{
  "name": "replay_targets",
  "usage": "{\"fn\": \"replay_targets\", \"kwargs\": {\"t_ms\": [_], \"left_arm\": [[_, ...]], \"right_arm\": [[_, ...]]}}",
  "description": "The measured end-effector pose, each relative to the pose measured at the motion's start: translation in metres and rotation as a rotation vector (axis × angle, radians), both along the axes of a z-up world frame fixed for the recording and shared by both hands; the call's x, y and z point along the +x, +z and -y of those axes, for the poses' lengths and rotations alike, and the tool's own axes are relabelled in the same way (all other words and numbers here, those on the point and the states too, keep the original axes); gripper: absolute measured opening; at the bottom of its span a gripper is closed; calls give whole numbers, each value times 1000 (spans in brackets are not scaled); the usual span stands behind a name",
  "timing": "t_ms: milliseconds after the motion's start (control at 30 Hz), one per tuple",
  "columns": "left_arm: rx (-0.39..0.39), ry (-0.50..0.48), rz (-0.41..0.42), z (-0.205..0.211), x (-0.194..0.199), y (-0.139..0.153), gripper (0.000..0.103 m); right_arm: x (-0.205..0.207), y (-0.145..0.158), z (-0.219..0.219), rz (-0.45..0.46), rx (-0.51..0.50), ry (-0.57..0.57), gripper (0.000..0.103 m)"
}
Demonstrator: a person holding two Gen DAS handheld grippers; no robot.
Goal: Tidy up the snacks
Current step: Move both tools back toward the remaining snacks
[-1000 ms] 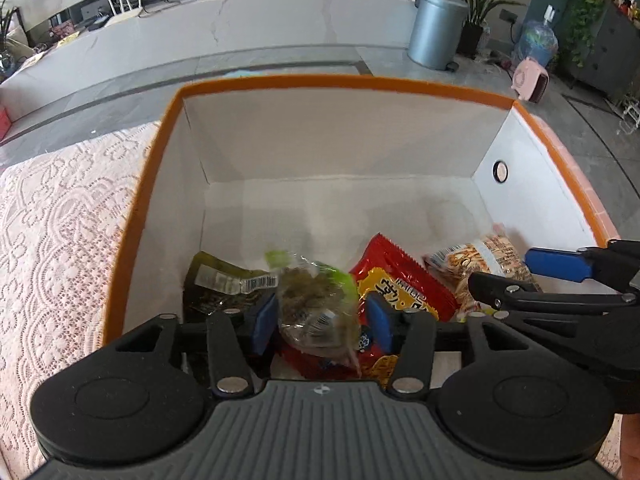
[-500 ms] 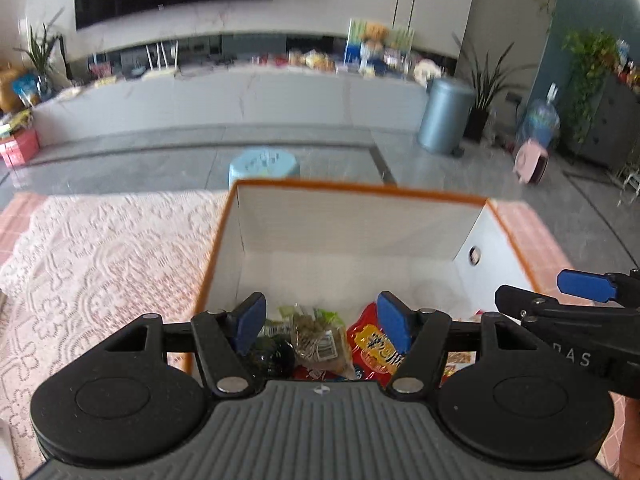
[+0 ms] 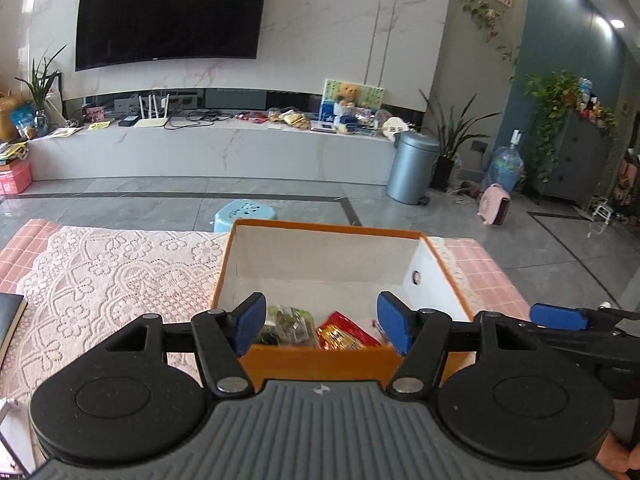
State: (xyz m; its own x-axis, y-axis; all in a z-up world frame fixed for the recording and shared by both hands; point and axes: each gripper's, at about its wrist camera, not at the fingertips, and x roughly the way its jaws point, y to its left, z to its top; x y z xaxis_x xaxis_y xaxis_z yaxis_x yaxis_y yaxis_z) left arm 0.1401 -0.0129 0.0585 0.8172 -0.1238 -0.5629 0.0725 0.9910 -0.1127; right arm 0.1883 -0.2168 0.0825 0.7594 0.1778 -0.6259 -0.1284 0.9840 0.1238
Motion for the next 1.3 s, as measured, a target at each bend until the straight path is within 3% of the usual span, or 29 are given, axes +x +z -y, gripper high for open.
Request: {"fn": "replay_targets", "kwargs": {"t_ms": [367, 667, 1033, 1300], "left_arm": [[-11, -68, -25, 5, -49, -30, 75], [-57, -70, -102, 1, -69, -72, 75], [-177, -57, -200, -9, -81, -129, 75], [-192, -36, -215, -7, -71, -140, 75]], "right_arm": [[-81, -26, 1, 1, 15, 16, 71], [-121, -58, -2, -2, -26, 17, 71], [-126, -104, 0, -28, -100, 16, 71], [-114, -129, 5, -86, -102, -2, 71]]}}
